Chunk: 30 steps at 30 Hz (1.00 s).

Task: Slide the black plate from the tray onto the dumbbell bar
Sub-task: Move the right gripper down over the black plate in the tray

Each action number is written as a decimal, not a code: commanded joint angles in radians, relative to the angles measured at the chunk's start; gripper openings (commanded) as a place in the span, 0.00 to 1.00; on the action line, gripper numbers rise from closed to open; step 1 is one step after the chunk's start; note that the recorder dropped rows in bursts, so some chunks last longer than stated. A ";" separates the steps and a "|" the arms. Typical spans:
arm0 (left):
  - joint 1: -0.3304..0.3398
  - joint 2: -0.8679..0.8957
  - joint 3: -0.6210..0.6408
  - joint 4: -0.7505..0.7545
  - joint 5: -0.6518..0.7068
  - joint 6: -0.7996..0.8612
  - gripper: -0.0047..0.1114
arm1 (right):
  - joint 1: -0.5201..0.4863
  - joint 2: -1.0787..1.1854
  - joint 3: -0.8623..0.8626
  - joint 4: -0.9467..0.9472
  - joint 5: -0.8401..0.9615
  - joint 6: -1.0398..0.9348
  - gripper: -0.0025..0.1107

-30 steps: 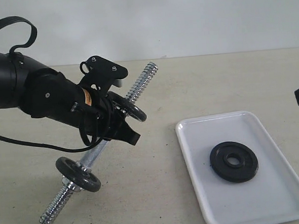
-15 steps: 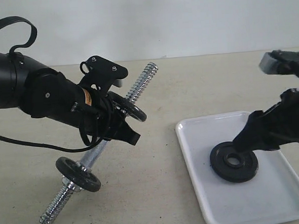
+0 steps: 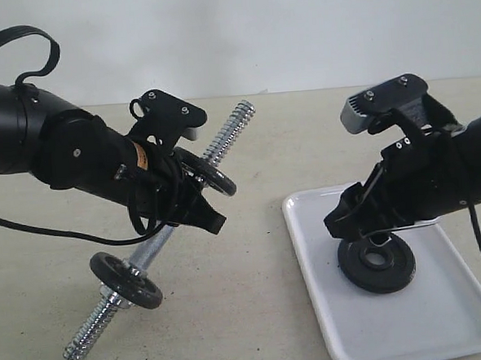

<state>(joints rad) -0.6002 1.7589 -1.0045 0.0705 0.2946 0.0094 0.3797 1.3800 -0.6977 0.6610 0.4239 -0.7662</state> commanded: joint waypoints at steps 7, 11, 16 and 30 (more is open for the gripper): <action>-0.002 -0.053 -0.026 0.005 -0.068 0.010 0.08 | 0.004 0.037 -0.003 -0.545 0.052 0.566 0.58; -0.002 -0.053 -0.026 0.005 -0.068 0.010 0.08 | 0.004 0.039 -0.003 -0.565 0.051 0.661 0.60; -0.002 -0.053 -0.026 -0.004 -0.068 0.010 0.08 | 0.004 0.039 -0.003 -0.565 0.037 0.664 0.74; -0.002 -0.053 -0.026 -0.004 -0.066 0.010 0.08 | 0.004 0.037 -0.003 -0.356 -0.020 0.661 0.74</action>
<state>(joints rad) -0.6002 1.7589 -1.0045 0.0687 0.2946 0.0113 0.3797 1.4188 -0.6977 0.2757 0.4082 -0.1007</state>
